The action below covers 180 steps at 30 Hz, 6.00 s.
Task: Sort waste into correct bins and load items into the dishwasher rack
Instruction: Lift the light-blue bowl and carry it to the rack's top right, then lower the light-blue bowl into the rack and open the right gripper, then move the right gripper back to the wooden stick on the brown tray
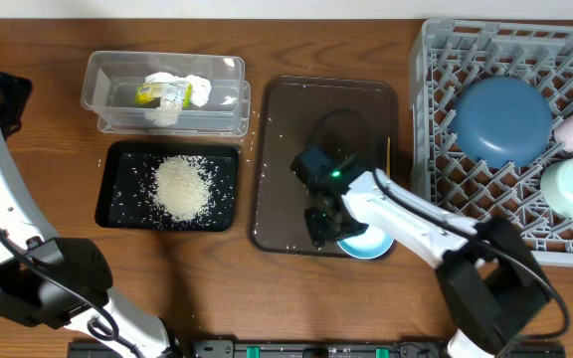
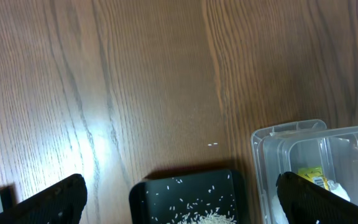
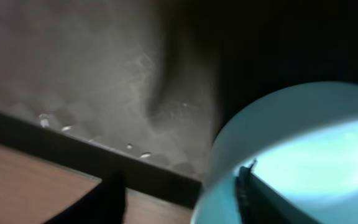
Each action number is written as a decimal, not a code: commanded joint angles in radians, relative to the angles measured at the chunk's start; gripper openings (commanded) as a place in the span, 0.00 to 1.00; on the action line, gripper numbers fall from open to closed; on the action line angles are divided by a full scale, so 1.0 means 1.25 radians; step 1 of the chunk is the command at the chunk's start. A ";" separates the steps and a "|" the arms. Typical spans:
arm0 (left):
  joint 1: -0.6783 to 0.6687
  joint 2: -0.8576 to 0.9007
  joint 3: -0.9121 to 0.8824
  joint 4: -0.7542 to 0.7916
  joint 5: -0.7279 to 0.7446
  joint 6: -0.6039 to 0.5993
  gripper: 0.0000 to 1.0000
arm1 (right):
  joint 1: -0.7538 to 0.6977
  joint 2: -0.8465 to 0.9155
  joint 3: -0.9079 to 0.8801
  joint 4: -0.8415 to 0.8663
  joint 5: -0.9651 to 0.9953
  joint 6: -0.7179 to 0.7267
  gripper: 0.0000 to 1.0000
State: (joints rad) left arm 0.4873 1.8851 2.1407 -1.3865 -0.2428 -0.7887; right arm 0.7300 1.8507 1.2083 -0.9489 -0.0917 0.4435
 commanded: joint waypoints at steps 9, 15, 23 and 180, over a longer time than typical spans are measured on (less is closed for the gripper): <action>0.000 0.005 0.002 -0.002 -0.010 -0.002 1.00 | 0.007 0.017 0.057 -0.041 0.034 0.009 0.10; 0.000 0.005 0.002 -0.002 -0.010 -0.002 1.00 | 0.004 0.015 0.177 -0.102 0.034 -0.040 0.01; 0.000 0.005 0.002 -0.002 -0.010 -0.002 1.00 | -0.114 0.015 0.445 -0.192 0.034 -0.160 0.01; 0.000 0.005 0.002 -0.002 -0.010 -0.002 1.00 | -0.842 0.286 0.592 0.230 0.269 -0.230 0.01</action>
State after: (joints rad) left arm 0.4873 1.8851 2.1407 -1.3865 -0.2424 -0.7891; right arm -0.3122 2.2066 1.9472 -0.6601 0.2146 0.1780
